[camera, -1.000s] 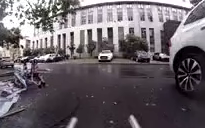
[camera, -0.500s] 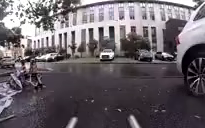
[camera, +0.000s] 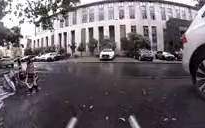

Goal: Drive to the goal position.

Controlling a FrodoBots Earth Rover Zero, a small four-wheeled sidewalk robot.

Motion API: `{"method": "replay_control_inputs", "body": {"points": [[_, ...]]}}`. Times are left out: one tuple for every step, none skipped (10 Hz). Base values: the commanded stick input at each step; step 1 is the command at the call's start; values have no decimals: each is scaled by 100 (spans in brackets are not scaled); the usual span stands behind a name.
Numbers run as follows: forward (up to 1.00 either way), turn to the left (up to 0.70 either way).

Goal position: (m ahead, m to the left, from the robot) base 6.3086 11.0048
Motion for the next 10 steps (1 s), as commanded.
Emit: {"method": "replay_control_inputs", "body": {"points": [[45,0],[45,0],[45,0],[45,0],[45,0],[45,0],[45,0],[45,0],[45,0],[45,0]]}}
